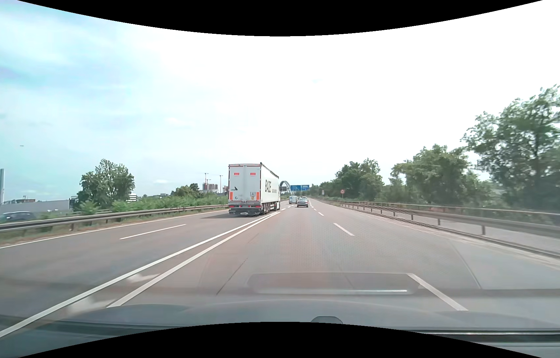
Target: Follow the waypoints while adhering to traffic rules and regulations
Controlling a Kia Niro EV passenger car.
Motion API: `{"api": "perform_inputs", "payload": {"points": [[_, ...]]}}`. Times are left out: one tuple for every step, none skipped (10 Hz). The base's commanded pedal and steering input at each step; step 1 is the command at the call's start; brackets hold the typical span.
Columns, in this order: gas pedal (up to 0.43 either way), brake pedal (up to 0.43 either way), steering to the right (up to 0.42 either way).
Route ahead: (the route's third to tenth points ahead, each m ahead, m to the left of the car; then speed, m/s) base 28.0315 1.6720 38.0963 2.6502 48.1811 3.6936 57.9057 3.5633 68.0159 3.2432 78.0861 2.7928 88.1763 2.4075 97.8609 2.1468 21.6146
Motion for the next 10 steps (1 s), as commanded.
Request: {"api": "perform_inputs", "payload": {"points": [[0.157,0.000,-0.002],[0.157,0.000,-0.002],[0.157,0.000,-0.002],[0.157,0.000,-0.002],[0.157,0.000,-0.002],[0.157,0.000,-0.002],[0.169,0.000,-0.002],[0.169,0.000,-0.002],[0.169,0.000,-0.002],[0.169,0.000,-0.002]]}}
